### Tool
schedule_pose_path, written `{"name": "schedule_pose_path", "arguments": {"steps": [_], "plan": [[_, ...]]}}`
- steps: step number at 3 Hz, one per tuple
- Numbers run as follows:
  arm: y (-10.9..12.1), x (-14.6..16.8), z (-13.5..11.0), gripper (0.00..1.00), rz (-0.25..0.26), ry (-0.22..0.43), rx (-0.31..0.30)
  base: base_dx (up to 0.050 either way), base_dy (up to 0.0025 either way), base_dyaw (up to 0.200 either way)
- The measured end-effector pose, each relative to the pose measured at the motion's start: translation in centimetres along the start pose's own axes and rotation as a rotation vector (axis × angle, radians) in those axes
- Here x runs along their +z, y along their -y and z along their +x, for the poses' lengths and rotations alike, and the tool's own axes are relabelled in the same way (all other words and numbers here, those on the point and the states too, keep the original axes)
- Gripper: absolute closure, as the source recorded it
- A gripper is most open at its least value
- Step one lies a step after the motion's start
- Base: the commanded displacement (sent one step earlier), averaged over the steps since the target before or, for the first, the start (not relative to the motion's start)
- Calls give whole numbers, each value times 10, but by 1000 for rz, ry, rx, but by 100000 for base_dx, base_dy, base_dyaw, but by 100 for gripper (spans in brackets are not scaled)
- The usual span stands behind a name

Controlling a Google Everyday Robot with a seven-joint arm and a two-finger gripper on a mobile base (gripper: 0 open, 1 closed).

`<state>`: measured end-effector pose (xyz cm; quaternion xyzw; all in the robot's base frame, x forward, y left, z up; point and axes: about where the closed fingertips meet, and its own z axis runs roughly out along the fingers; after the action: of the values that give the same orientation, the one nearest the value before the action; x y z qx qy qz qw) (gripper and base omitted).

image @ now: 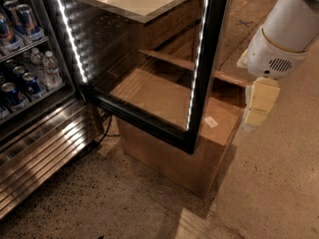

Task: Close right fridge door

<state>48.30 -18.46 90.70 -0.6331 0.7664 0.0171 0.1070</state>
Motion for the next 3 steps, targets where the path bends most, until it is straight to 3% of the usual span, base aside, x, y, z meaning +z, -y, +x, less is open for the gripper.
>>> {"name": "schedule_pose_path", "arguments": {"steps": [1,2,3], "plan": [[0,0,0,0,0,0,0,0,0,0],[64,-26,-8,0,74,-17,46,0,0,0],[64,-26,-8,0,74,-17,46,0,0,0]]}}
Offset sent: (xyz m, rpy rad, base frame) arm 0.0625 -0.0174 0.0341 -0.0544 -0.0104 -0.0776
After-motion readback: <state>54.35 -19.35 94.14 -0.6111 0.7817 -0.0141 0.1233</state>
